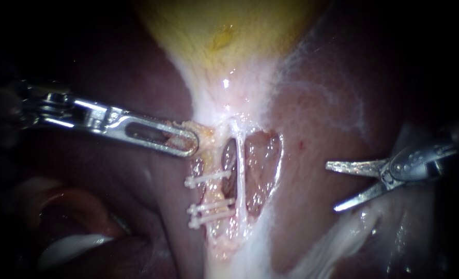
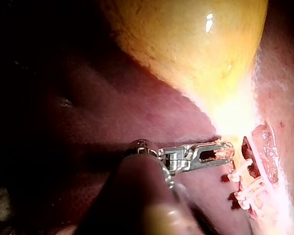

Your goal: Go to the cutting position left tube

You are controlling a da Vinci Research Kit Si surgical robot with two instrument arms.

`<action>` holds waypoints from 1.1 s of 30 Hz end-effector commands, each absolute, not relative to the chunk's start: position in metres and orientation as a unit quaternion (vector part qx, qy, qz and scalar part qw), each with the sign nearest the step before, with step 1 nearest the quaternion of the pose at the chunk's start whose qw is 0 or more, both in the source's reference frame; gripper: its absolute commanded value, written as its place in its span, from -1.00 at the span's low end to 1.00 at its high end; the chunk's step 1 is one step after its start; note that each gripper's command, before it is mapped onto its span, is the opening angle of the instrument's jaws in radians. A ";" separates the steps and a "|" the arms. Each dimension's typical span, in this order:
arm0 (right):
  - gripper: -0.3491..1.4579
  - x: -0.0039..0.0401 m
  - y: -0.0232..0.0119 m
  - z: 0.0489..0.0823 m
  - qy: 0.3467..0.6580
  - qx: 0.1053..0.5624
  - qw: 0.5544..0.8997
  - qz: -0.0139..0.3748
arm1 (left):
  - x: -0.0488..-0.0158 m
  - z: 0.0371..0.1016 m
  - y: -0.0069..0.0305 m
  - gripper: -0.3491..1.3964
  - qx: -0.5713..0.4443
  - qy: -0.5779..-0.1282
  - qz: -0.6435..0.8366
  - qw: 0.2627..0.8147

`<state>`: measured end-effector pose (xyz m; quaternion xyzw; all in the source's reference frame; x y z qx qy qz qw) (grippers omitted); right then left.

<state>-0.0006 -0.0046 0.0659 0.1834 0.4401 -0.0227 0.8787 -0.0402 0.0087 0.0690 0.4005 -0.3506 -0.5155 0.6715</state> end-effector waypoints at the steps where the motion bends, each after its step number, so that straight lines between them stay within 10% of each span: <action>1: 0.90 -0.0005 -0.0046 0.0659 0.439 0.185 0.879 -0.020 | -0.0402 0.0690 0.0087 -1.00 0.400 -0.351 -0.516 0.671; 33: 0.90 -0.0002 -0.0046 0.0658 0.440 0.189 0.878 -0.011 | -0.0358 0.0648 0.0102 -1.00 0.399 -0.350 -0.521 0.668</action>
